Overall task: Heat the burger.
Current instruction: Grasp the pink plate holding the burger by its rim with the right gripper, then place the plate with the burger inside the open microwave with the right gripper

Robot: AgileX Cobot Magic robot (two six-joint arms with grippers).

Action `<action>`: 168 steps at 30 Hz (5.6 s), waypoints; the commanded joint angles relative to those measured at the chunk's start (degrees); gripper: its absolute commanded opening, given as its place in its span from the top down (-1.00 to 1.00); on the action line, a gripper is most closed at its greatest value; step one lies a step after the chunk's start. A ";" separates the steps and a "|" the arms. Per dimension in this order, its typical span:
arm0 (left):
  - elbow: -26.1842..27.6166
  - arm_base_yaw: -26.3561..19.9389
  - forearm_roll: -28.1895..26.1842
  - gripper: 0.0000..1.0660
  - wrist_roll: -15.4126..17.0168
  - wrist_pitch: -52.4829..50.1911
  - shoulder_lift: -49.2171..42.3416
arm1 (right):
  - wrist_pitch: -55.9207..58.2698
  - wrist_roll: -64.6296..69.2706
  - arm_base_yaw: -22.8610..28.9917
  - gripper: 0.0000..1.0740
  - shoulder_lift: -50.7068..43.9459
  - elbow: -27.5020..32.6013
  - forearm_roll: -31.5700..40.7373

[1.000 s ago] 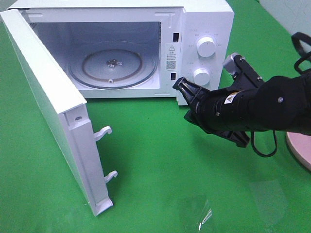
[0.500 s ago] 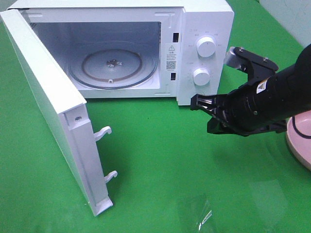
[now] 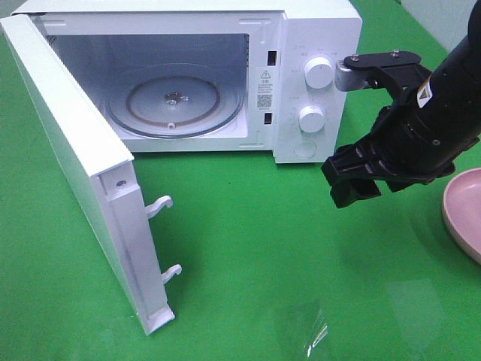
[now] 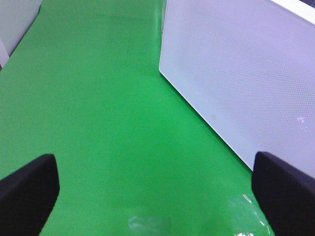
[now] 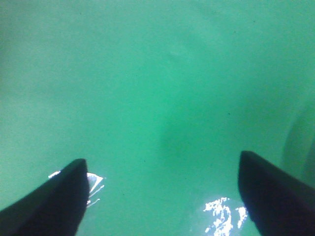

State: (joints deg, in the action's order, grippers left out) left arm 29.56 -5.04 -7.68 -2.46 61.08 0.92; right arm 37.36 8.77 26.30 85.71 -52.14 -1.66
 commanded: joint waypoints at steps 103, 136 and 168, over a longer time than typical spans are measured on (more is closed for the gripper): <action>0.00 0.17 0.17 -0.84 0.23 0.29 -0.17 | -5.44 -3.38 -25.78 -0.22 23.32 -1.03 -8.14; 0.00 0.17 0.17 -0.84 0.23 0.29 -0.17 | -0.52 5.33 -23.49 1.00 23.32 -1.03 -17.13; 0.00 0.17 0.17 -0.84 0.23 0.29 -0.17 | 5.16 25.67 -11.46 1.00 15.58 8.42 -35.81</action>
State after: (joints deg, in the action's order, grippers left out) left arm 29.56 -5.04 -7.68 -2.46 61.08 0.92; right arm 39.36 32.60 14.21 103.76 -44.23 -34.78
